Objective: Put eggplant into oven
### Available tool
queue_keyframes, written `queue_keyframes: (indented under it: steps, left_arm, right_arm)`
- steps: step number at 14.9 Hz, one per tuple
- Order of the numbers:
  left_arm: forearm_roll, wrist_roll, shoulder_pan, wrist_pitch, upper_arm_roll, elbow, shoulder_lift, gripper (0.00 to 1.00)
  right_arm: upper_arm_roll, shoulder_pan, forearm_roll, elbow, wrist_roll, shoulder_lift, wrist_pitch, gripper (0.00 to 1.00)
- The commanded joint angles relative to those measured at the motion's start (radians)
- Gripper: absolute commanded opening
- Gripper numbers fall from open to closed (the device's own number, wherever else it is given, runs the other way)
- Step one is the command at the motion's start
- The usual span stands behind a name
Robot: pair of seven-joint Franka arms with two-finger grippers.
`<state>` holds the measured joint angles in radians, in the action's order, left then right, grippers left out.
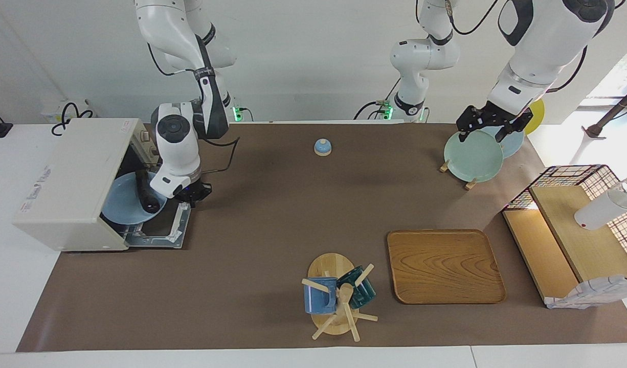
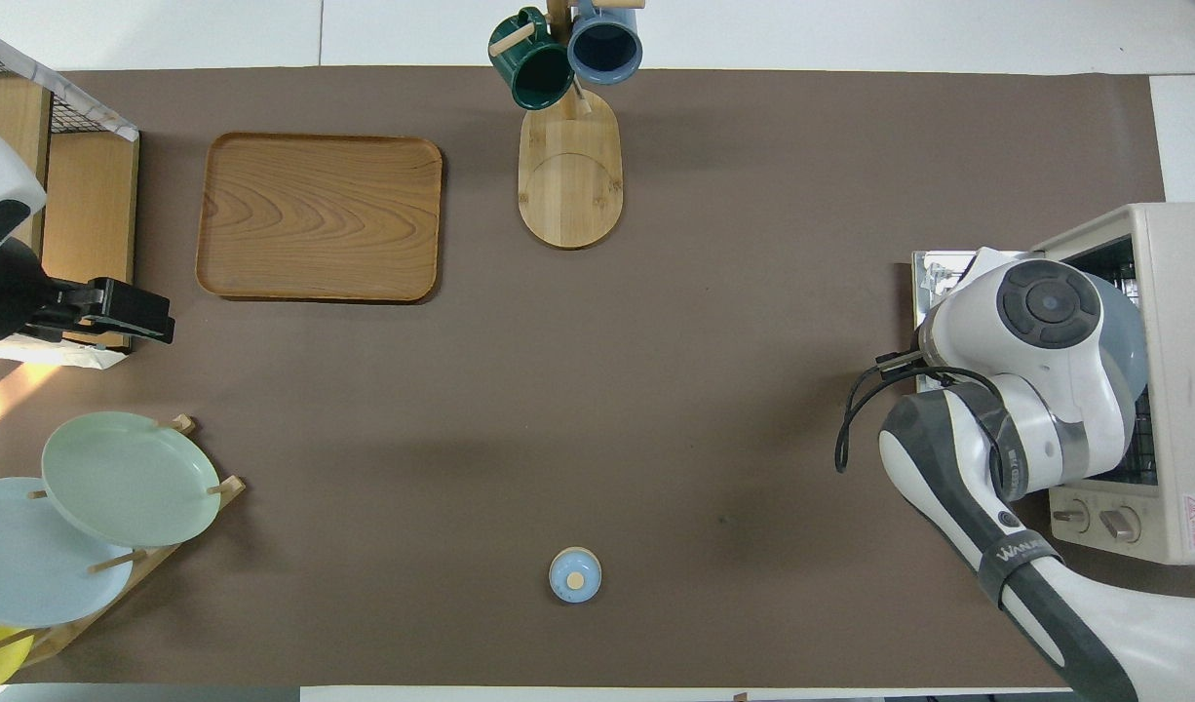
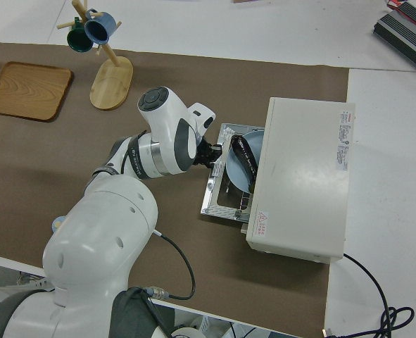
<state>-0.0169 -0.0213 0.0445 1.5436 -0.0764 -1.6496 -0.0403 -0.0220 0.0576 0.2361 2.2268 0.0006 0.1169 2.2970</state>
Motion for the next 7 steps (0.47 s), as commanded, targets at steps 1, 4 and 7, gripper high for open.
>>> queue_keyframes:
  steps: [1, 4, 7]
  left_arm:
    - [0.021, 0.003, -0.012, -0.004, -0.009, -0.015, -0.015, 1.0]
    - [0.021, 0.004, -0.012, -0.004, -0.009, -0.015, -0.015, 1.0]
    - [0.021, 0.003, -0.012, -0.004, -0.009, -0.015, -0.015, 1.0]
  right_arm:
    - [-0.009, -0.018, 0.0, 0.045, 0.024, -0.003, 0.03, 0.0]
    - [-0.009, -0.016, -0.037, 0.045, 0.036, -0.003, 0.033, 0.0]
    - [-0.009, -0.01, -0.063, 0.045, 0.036, 0.026, 0.079, 0.0]
